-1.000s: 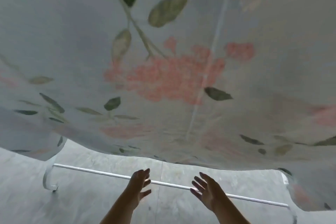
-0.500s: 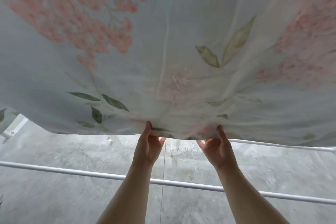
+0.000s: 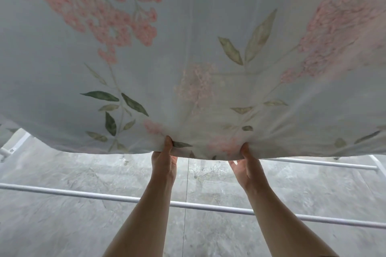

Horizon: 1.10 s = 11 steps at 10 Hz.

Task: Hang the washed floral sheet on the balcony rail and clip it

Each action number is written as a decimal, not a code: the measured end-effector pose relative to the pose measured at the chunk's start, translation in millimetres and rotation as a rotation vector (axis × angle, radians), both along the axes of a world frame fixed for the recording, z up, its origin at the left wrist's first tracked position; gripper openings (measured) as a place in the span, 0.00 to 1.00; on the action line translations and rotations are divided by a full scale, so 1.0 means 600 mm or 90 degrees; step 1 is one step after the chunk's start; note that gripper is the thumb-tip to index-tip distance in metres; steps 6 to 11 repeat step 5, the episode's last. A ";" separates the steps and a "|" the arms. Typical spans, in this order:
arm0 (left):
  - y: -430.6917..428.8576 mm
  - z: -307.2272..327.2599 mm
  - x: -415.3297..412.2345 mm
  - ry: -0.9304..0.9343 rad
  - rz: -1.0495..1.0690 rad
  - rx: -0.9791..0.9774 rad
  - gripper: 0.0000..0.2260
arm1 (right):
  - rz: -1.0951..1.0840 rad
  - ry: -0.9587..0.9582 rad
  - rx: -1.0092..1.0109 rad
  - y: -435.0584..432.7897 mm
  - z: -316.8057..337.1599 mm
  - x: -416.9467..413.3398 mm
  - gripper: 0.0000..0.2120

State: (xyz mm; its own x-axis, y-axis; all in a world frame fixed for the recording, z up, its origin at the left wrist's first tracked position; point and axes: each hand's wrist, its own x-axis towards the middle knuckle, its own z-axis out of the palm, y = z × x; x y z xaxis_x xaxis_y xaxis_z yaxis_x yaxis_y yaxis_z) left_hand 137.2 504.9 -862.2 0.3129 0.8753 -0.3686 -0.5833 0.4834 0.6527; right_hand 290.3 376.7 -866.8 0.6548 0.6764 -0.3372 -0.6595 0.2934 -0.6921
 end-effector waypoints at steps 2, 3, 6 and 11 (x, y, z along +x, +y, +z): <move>-0.003 0.015 -0.049 -0.088 -0.073 -0.030 0.14 | 0.024 0.109 0.068 -0.028 0.005 0.022 0.32; 0.017 0.009 -0.077 -0.153 -0.035 -0.027 0.11 | -0.002 0.120 0.106 -0.045 0.004 0.040 0.21; 0.029 0.003 -0.068 -0.021 0.074 -0.023 0.10 | -0.068 0.063 -0.005 -0.030 0.011 0.041 0.13; 0.029 0.003 -0.068 -0.021 0.074 -0.023 0.10 | -0.068 0.063 -0.005 -0.030 0.011 0.041 0.13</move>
